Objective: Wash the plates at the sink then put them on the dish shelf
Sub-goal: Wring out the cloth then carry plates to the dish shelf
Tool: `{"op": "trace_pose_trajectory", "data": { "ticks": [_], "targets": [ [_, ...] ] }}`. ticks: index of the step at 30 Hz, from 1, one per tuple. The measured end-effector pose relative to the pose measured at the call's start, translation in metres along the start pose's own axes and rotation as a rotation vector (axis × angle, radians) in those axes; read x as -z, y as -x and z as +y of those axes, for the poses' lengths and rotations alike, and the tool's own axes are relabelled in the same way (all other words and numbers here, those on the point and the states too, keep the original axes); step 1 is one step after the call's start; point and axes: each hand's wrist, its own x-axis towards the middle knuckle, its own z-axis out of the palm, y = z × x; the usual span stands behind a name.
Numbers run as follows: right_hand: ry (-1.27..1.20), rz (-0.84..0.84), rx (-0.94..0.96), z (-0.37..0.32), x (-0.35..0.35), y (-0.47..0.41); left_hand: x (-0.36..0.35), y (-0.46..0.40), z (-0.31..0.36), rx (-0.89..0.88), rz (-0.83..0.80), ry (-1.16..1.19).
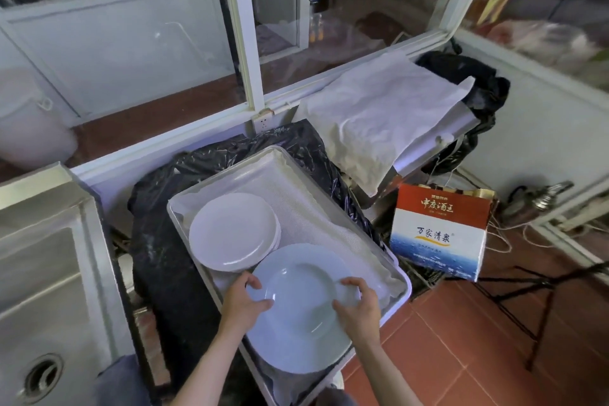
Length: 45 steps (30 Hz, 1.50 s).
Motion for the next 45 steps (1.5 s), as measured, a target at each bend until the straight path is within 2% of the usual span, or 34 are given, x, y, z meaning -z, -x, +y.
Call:
{"op": "trace_pose_trajectory", "data": {
  "ticks": [7, 16, 26, 30, 39, 45],
  "targets": [
    [-0.139, 0.19, -0.047, 0.004, 0.013, 0.049, 0.008, 0.005, 0.011, -0.116, -0.158, -0.081],
    [-0.151, 0.473, -0.115, 0.035, 0.069, 0.121, -0.043, 0.033, 0.048, -0.445, -0.33, -0.287],
    [-0.27, 0.847, -0.332, 0.116, 0.179, 0.216, -0.199, 0.126, 0.073, -0.659, -0.679, -0.473],
    [-0.304, 0.909, -0.42, 0.159, 0.234, 0.257, -0.274, 0.177, 0.069, -0.733, -0.785, -0.523],
    [-0.411, 1.119, -0.518, 0.278, 0.362, 0.358, -0.43, 0.345, 0.046, -0.791, -0.955, -0.635],
    [-0.47, 1.305, -0.562, 0.326, 0.426, 0.435, -0.514, 0.456, 0.033, -0.891, -1.061, -0.758]
  ]
}}
